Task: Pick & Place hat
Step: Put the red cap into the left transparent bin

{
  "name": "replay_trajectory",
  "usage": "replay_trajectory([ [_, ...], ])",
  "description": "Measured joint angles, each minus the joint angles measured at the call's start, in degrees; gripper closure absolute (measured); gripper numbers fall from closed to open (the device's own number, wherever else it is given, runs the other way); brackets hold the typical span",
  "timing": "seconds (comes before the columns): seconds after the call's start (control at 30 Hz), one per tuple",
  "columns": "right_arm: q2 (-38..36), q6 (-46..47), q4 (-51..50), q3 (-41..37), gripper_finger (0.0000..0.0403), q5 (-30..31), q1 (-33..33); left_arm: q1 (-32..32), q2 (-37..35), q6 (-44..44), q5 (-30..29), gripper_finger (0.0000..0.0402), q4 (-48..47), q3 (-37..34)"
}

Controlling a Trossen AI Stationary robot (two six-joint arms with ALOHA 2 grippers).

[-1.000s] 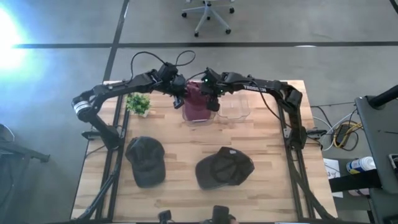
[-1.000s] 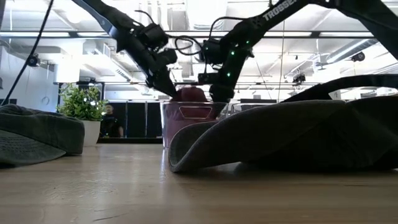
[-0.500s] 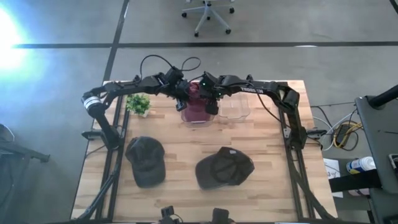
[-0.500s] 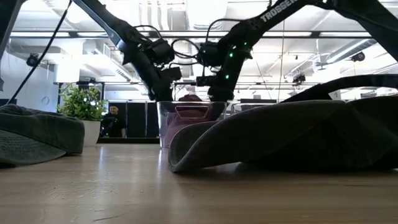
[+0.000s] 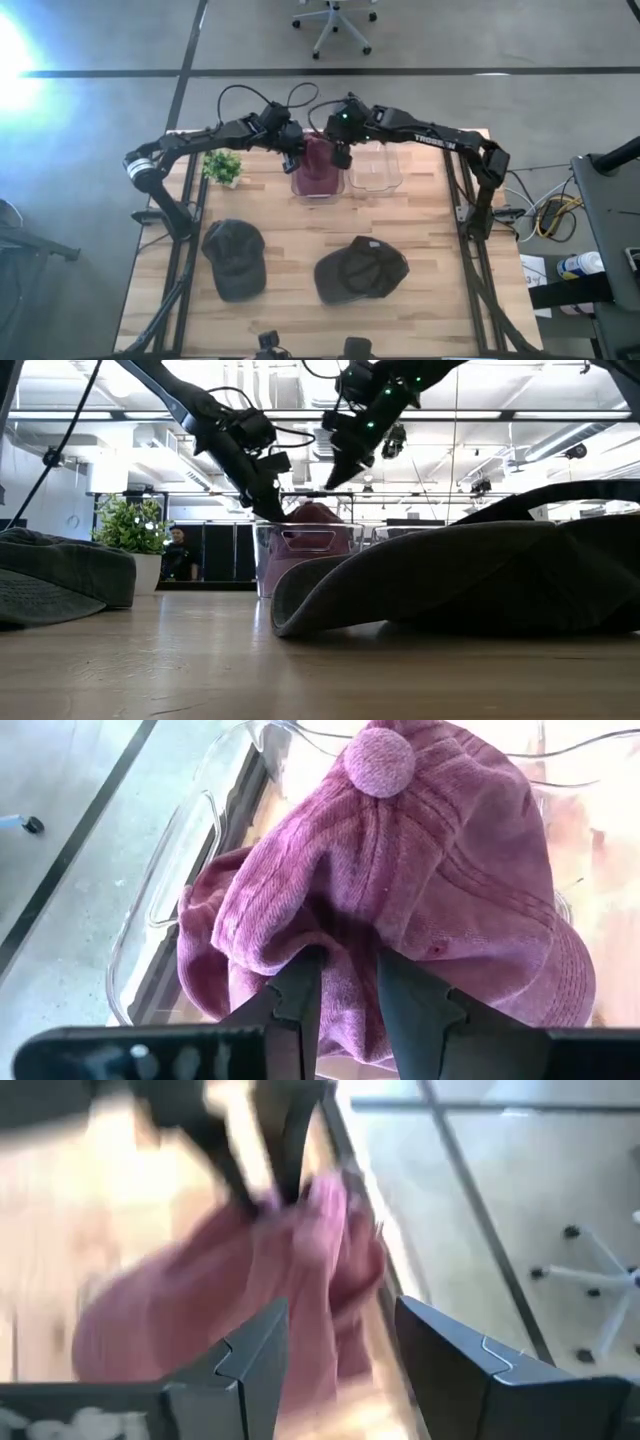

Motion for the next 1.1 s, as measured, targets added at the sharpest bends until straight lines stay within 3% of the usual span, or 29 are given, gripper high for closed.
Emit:
replay_trajectory([
  [0.13, 1.5, 5.0, 6.8, 0.0, 0.0223, -1.0, -0.3, 0.0, 0.0, -1.0, 0.1, 0.0307, 0.0, 0.0],
  [0.4, 7.2, 7.8, 11.3, 0.0, 0.0223, -4.9, -0.2, -0.2, -0.1, -2.1, 0.5, 0.0307, 0.0, 0.0],
  [0.67, 12.8, 10.5, 12.7, 0.0, 0.0251, -5.0, -2.6, -1.0, -3.7, -2.9, 1.0, 0.0307, -7.1, 0.0],
  [0.87, 16.1, 14.4, 13.7, -0.1, 0.0279, -9.0, -3.9, -1.5, -8.1, -2.8, 2.1, 0.0307, -10.0, 0.0],
  [1.1, 17.5, 13.8, 15.9, -0.1, 0.0270, -8.9, -3.9, -1.5, -9.4, -3.6, 2.0, 0.0307, -9.9, 0.0],
])
